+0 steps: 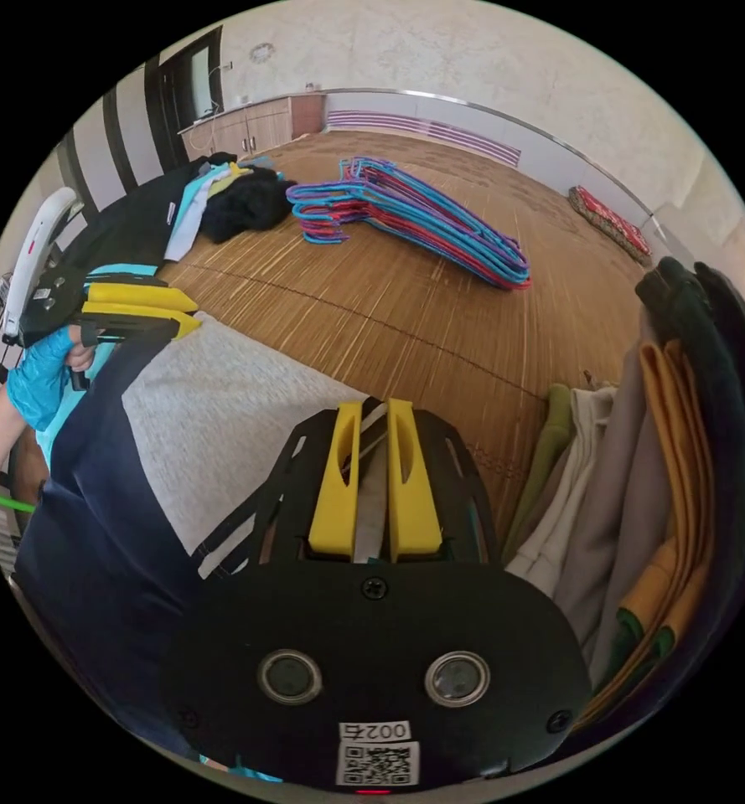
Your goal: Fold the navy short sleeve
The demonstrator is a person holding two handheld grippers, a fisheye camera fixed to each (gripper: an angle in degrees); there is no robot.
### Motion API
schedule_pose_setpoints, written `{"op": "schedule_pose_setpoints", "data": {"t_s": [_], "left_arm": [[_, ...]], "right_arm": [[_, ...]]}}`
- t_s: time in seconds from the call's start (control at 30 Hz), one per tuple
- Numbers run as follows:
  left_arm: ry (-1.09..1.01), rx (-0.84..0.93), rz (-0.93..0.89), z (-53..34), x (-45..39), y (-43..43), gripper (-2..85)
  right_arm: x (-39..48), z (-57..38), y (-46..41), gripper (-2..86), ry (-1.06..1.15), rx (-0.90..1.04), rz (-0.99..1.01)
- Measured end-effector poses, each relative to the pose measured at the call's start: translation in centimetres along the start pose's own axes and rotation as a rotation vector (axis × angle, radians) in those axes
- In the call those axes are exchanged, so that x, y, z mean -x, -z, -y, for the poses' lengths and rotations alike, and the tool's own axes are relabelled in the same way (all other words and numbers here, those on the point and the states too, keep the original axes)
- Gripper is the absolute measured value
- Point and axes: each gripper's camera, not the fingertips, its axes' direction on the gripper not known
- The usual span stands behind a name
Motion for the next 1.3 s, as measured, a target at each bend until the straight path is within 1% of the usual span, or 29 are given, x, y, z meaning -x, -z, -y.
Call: {"op": "schedule_pose_setpoints", "data": {"t_s": [0.03, 0.1, 0.13, 0.17, 0.23, 0.27, 0.37, 0.47, 0.53, 0.67, 0.8, 0.93, 1.0, 1.07, 1.13, 1.17, 1.23, 1.3], "left_arm": [[0.004, -0.01, 0.003, -0.2, 0.0, 0.4, 2.5], [0.002, -0.057, 0.005, -1.4, -0.3, 2.0, 2.0], [-0.004, -0.066, -0.001, -1.7, -0.5, 2.3, 2.0], [-0.023, -0.073, -0.02, -2.2, -0.8, 2.6, 2.4], [-0.063, -0.057, -0.039, -2.8, -1.5, 2.4, 2.9], [-0.087, -0.042, -0.022, -3.1, -2.0, 2.1, 3.1], [-0.106, -0.01, 0.021, -3.9, -2.7, 1.3, 2.9], [-0.092, -0.003, 0.012, -4.8, -2.7, 1.0, 2.8], [-0.092, -0.009, 0.009, -5.4, -2.7, 1.2, 2.8], [-0.11, -0.012, 0.039, -6.8, -2.9, 1.6, 2.9], [-0.073, -0.007, 0.001, -8.3, -2.5, 2.2, 4.0], [-0.065, -0.019, -0.016, -10.6, -2.5, 3.9, 6.0], [-0.078, -0.025, -0.049, -13.0, -3.0, 5.1, 7.2], [-0.087, -0.02, -0.056, -14.9, -3.5, 5.7, 7.7], [-0.09, -0.002, -0.037, -16.8, -4.0, 5.7, 7.5], [-0.068, -0.036, -0.032, -18.0, -4.1, 6.0, 7.1], [-0.04, -0.042, -0.031, -19.1, -4.2, 6.4, 6.7], [-0.023, -0.026, 0.015, -20.0, -4.6, 7.8, 6.6]], "right_arm": [[0.4, -0.6, 0.8, 4.7, 0.005, -0.019, -0.011], [1.2, -1.9, 2.1, 5.3, 0.029, -0.055, 0.035], [1.8, -2.8, 2.7, 6.3, 0.039, -0.058, 0.095], [2.5, -3.8, 3.0, 7.6, 0.042, -0.049, 0.154], [3.7, -5.1, 2.9, 8.7, 0.025, 0.001, 0.19], [4.4, -6.0, 2.7, 9.7, 0.001, 0.046, 0.181], [6.1, -8.4, 3.0, 10.4, -0.068, 0.073, 0.167], [7.5, -10.2, 2.8, 9.7, -0.091, 0.097, 0.14], [8.0, -11.0, 2.8, 8.5, -0.092, 0.073, 0.161], [9.0, -13.3, 3.3, 3.5, -0.123, 0.054, 0.221], [10.2, -15.0, 3.8, 2.1, -0.119, 0.045, 0.233], [12.9, -17.1, 6.0, 2.5, -0.046, -0.017, 0.227], [14.6, -18.2, 6.3, 3.5, -0.011, -0.008, 0.246], [16.9, -19.9, 6.2, 4.6, 0.043, 0.007, 0.201], [18.3, -21.1, 6.3, 4.8, 0.063, -0.013, 0.174], [19.1, -22.0, 6.5, 4.8, 0.063, -0.026, 0.161], [20.2, -23.2, 7.1, 4.9, 0.062, -0.03, 0.148], [21.0, -24.5, 8.2, 5.0, 0.064, -0.037, 0.141]]}}
